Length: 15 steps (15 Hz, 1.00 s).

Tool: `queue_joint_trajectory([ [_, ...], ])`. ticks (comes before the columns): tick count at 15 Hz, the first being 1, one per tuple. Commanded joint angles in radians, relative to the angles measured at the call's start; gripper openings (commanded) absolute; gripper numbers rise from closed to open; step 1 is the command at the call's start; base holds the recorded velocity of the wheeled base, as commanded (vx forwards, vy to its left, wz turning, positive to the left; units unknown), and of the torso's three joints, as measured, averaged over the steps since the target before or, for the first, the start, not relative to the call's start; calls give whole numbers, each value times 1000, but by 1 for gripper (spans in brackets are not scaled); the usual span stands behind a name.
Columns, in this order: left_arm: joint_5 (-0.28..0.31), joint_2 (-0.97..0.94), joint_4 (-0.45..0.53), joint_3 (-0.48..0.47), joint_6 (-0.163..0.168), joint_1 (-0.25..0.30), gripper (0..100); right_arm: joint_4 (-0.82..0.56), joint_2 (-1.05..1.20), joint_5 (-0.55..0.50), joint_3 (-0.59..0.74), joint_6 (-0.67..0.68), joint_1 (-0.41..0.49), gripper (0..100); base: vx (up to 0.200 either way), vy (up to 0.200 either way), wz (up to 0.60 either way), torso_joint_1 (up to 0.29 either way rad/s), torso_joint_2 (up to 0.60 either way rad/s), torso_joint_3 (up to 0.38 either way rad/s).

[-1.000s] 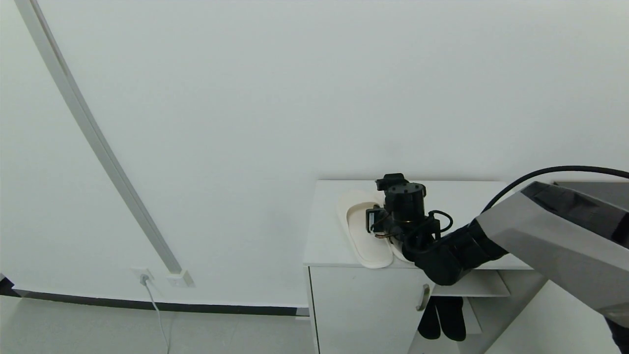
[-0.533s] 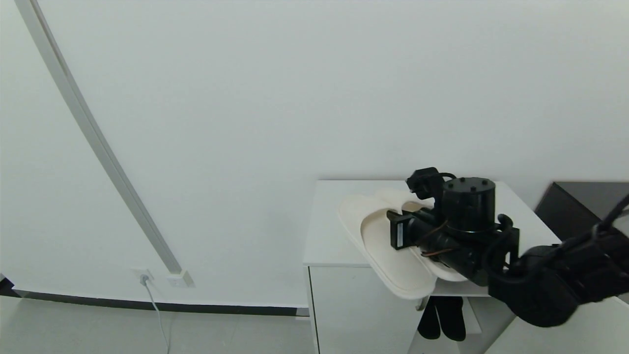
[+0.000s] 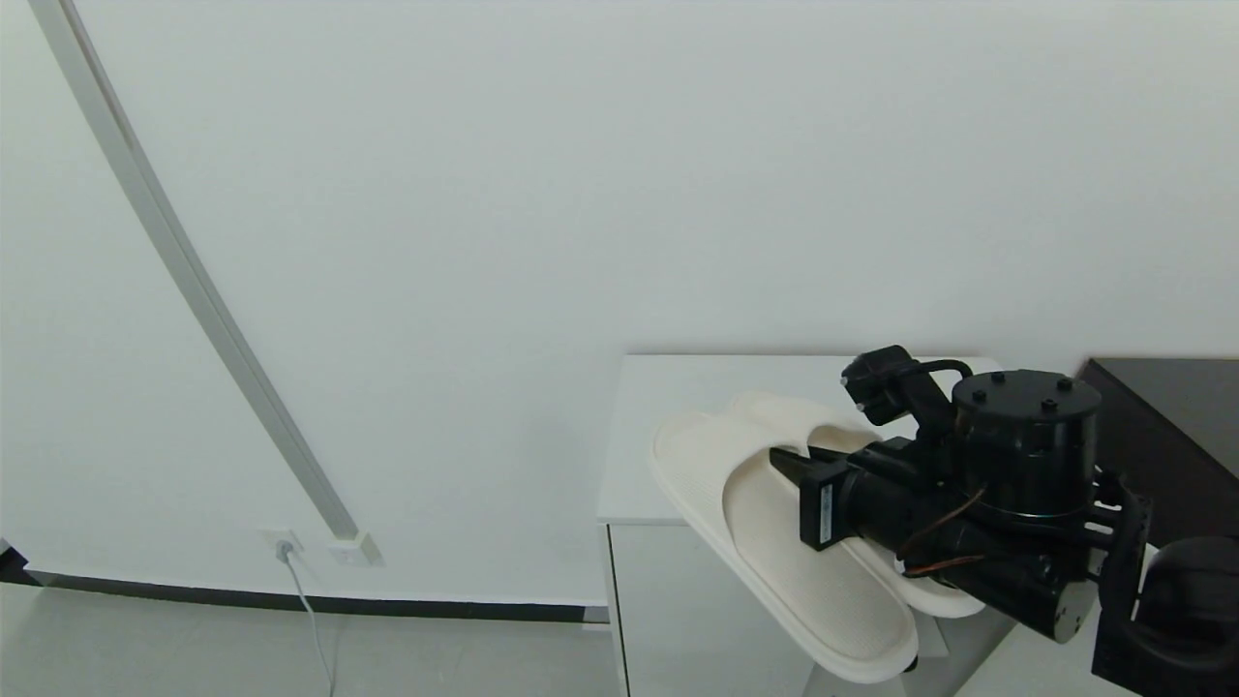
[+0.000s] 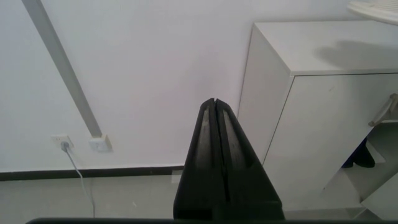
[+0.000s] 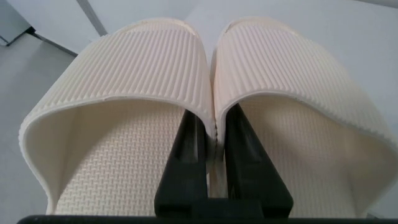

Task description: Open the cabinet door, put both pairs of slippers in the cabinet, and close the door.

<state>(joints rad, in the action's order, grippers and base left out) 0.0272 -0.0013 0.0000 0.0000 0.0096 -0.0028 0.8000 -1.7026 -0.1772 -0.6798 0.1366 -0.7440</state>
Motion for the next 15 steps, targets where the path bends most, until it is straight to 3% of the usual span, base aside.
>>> queue_joint_trajectory([
  [1, 0, 1, 0, 0, 0, 1, 0, 2, 6, -2, 2, 0, -5, 0, 0, 0, 0, 0, 0, 0],
  [6, 0, 1, 0, 0, 0, 0, 0, 2, 4, -2, 14, 0, -8, 0, 0, 0, 0, 0, 0, 0],
  [15, -1, 1, 0, 0, -2, 0, 0, 4, 1, -5, 17, -2, -17, 0, -200, 0, 0, 2, 1, 1],
])
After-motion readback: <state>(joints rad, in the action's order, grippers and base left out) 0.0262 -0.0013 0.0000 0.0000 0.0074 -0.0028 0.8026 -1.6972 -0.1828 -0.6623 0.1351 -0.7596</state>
